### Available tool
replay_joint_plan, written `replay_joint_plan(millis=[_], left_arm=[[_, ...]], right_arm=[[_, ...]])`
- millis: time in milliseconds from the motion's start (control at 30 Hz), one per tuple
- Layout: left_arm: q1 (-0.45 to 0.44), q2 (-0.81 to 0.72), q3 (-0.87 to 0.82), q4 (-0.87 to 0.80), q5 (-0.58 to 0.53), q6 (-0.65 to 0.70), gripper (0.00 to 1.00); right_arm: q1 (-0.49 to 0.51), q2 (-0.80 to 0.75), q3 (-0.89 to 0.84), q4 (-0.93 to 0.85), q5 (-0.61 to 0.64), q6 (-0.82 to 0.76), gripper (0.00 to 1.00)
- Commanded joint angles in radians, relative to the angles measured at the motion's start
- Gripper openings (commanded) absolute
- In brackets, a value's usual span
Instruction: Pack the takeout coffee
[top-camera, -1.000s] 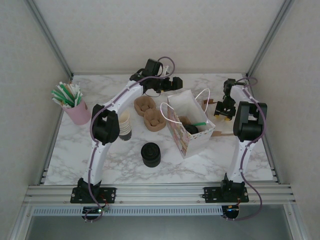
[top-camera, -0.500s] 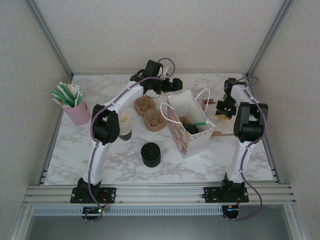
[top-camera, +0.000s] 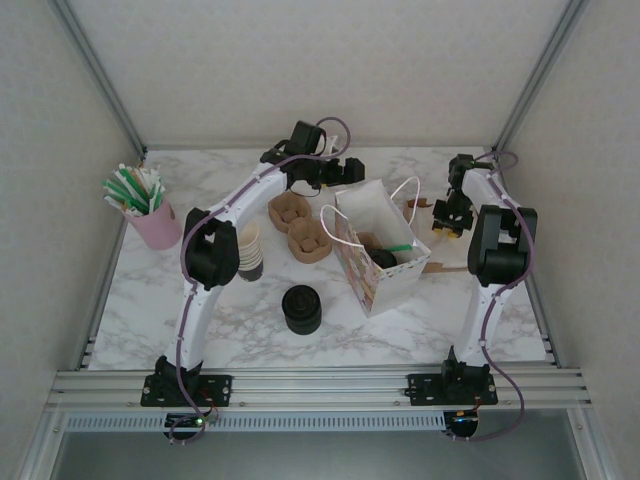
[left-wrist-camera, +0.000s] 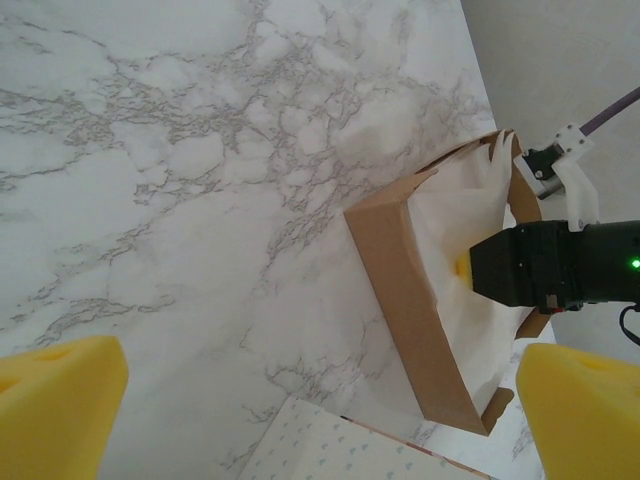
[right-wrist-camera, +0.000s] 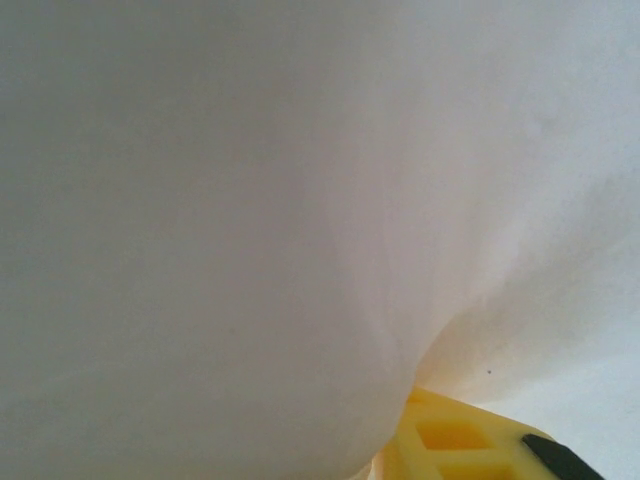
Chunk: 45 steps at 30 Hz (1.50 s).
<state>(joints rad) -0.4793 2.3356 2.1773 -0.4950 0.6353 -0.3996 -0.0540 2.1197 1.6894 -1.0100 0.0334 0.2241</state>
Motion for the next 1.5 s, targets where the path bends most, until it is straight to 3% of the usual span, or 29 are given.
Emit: replay_joint_plan(millis=[0,567,700,800,833,1467], left_arm=[[-0.007,-0.056,-0.009,-0.005,-0.008,0.021,1.00],[-0.007,-0.069,-0.008,-0.005,-0.009,0.018,1.00],[-0.007,-0.096,-0.026,0.016,-0.008,0.009,1.00],[-0.007,-0.124,-0.041,0.034,-0.011,0.004,1.00],[-0.007,-0.131,-0.044,0.037,-0.015,0.003,0.99],[-0.007,-0.339,-0.209,0.166,-0.089,-0.021,1.00]], right_arm=[[0.005,-0.055,0.004,-0.029,0.005,0.009,0.31],[0.006,-0.079,0.004,-0.036,0.016,0.015,0.24],[0.006,-0.112,-0.002,-0.028,0.030,0.023,0.17],[0.005,-0.161,-0.023,0.011,0.051,0.035,0.01],[0.006,-0.178,-0.037,0.026,0.054,0.039,0.00],[0.006,-0.439,-0.183,0.205,0.063,0.053,0.00]])
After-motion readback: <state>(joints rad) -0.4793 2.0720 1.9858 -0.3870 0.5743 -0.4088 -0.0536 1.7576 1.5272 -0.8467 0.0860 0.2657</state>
